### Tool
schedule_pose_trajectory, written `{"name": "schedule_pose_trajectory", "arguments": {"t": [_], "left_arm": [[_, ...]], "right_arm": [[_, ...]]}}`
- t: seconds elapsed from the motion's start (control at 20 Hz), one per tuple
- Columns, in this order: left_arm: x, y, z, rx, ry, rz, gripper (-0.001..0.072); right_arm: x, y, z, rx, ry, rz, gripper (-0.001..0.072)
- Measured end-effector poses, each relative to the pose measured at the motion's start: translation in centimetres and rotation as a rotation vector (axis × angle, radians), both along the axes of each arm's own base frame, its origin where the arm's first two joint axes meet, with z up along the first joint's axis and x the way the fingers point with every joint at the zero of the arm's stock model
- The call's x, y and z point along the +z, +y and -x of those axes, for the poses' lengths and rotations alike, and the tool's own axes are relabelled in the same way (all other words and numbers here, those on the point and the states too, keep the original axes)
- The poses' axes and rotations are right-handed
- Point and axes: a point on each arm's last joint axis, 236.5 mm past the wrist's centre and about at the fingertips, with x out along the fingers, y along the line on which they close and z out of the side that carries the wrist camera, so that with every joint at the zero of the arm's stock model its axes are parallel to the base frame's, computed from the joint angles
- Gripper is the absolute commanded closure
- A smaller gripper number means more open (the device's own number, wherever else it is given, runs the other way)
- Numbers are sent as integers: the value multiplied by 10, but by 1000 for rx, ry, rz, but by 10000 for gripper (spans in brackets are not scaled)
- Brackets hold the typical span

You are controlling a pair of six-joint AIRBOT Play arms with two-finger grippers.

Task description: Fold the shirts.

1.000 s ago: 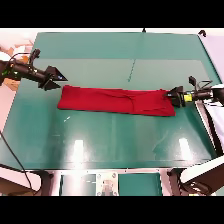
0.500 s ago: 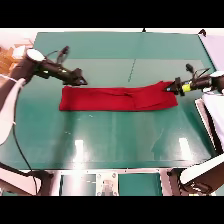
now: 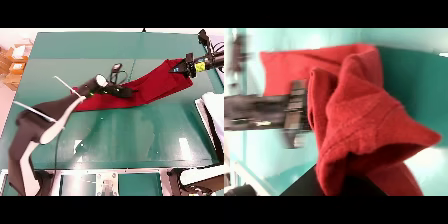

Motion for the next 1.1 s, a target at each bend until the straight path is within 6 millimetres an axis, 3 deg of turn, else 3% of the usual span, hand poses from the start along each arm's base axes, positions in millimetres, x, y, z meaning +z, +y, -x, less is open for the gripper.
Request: {"name": "schedule_pose_trajectory", "arguments": {"t": [0.15,0.3,0.4,0.5,0.6,0.75,0.95,1.1], "left_arm": [[-21,-30,8,-28,48,15,686],[-28,-42,16,-53,91,23,686],[-25,-39,20,-83,118,20,686],[-9,-22,15,-118,131,19,686],[21,7,9,-171,141,13,686],[74,82,-7,-212,140,-24,685],[134,192,-20,-166,136,-70,686],[159,256,-20,-107,140,-95,685]], "right_arm": [[13,16,8,24,2,1,696],[17,23,11,28,9,6,696],[18,26,13,33,13,9,696],[18,29,14,32,23,8,696],[19,39,15,46,29,6,696],[20,71,16,79,33,1,696],[23,145,11,113,1,-18,695],[12,218,2,129,-38,-43,694]]}}
